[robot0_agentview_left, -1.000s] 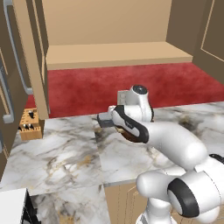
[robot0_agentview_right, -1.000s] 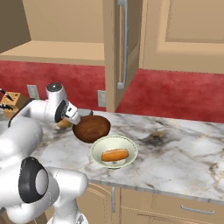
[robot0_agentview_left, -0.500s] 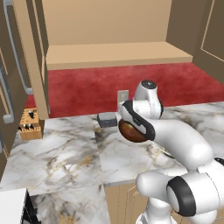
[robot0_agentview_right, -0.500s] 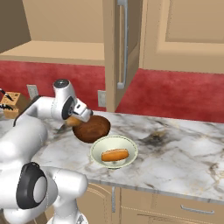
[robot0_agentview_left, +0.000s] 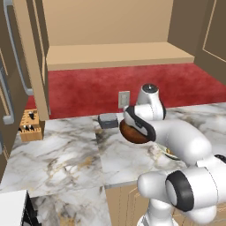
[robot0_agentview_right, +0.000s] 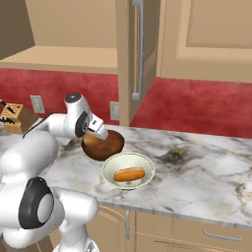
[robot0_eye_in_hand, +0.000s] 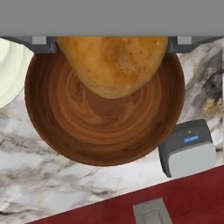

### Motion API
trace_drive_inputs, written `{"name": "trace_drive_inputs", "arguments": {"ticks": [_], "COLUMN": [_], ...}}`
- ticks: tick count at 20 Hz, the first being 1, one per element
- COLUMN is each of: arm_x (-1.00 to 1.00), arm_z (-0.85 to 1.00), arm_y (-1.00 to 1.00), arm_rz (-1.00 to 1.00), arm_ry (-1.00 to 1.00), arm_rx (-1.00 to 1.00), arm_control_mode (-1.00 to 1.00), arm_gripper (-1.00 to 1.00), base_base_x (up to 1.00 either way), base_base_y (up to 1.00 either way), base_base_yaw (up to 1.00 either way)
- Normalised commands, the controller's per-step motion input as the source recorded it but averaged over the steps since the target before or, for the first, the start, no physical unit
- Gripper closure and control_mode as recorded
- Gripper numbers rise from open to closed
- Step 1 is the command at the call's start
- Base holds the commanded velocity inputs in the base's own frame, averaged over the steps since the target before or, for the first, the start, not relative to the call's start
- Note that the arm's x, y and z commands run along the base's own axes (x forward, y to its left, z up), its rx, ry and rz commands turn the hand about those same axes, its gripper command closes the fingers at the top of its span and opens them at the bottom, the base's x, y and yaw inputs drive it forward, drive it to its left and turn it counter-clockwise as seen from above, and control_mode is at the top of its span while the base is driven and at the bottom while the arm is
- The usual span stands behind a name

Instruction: Pick both bowls and place them on the counter. Then place the hotdog bun in one bowl and place the potato in the other bowl.

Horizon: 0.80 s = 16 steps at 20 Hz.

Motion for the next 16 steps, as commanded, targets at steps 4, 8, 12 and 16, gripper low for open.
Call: {"name": "trace_drive_inputs", "arguments": {"ticks": [4, 8, 12, 16], "arm_x": [0.14, 0.15, 0.16, 0.14], "arm_z": [-0.26, -0.28, -0.25, -0.23], "arm_y": [-0.21, -0.07, 0.0, 0.0], "arm_rz": [0.0, 0.0, 0.0, 0.0], "arm_ry": [0.0, 0.0, 0.0, 0.02], "arm_rx": [0.0, 0.0, 0.0, 0.0], "arm_control_mode": [-1.0, -1.0, -1.0, -1.0], "arm_gripper": [1.0, 1.0, 1.0, 1.0], "base_base_x": [0.0, 0.0, 0.0, 0.0], "base_base_y": [0.0, 0.0, 0.0, 0.0], "base_base_yaw": [0.0, 0.0, 0.0, 0.0]}}
